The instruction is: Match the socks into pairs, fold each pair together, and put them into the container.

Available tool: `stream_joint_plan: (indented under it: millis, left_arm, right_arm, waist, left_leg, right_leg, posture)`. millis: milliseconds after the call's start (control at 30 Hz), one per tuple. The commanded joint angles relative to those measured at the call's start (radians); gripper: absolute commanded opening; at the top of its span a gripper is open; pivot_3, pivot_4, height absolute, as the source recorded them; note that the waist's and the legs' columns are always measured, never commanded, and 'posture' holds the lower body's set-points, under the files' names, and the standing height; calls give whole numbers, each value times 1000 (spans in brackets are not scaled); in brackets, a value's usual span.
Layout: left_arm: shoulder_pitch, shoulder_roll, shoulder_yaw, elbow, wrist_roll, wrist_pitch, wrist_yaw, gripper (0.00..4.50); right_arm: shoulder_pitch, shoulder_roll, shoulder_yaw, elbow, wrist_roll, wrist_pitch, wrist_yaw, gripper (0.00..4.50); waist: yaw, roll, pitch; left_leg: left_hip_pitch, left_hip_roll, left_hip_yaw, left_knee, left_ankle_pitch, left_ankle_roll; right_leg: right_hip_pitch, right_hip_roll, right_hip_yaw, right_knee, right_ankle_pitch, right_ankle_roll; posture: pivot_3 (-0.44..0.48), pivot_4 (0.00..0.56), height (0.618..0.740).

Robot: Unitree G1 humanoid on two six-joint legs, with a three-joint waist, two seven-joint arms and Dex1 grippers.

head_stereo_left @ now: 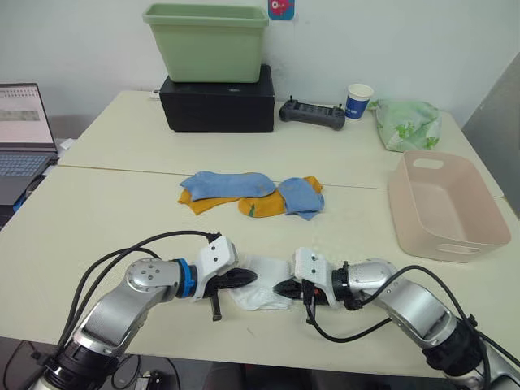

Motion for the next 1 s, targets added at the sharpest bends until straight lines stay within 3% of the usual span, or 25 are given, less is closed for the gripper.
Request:
stream_joint_plan:
  millis: [33, 300, 467, 633, 733, 1000]
  left_arm:
    - [23, 26, 32, 32, 41, -74, -5, 0]
    - [-80, 33, 81, -113, -105, 42, -66, 0]
    - [-32, 61, 42, -59, -27, -22, -83, 0]
    - [-2, 78, 10, 32, 38, -99, -122, 0]
    - [25, 90, -4, 67, 73, -136, -138, 0]
    - [54, 92, -2, 61, 81, -158, -140, 0]
  right_arm:
    - [44, -61, -19, -64, -22, -24, 30, 17]
    - [61, -32, -189, -160, 78, 58, -24, 17]
    - [106, -14, -253, -156, 21, 79, -146, 17]
    - [46, 61, -338, -160, 231, 424, -147, 17]
    - [12, 118, -405, -104, 311, 579, -178, 627]
    - [-35, 297, -520, -53, 441, 933, -261, 3468]
  waist:
    - [0, 0, 0]
    - [0, 0, 0]
    - [-3, 0, 0]
    - [-1, 0, 0]
    - [0, 0, 0]
    - [-3, 2, -1]
  left_leg:
    - [0, 0, 0, 0, 0, 0]
    - [0, 0, 0, 0, 0, 0]
    - [0, 0, 0, 0, 0, 0]
    - [0, 0, 0, 0, 0, 0]
    - [0, 0, 1, 0, 0, 0]
    - [0, 0, 1, 0, 0, 0]
  right_leg:
    - [0, 0, 0, 0, 0, 0]
    - [0, 0, -1, 0, 0, 0]
    - [0, 0, 0, 0, 0, 0]
    - [0, 1, 0, 2, 0, 0]
    - [0, 0, 0, 1, 0, 0]
    - [0, 1, 1, 1, 0, 0]
  posture:
    - [0, 150, 696]
    - [0, 150, 696]
    - [0, 150, 696]
    - [0, 150, 696]
    - [0, 150, 696]
    - [0, 150, 696]
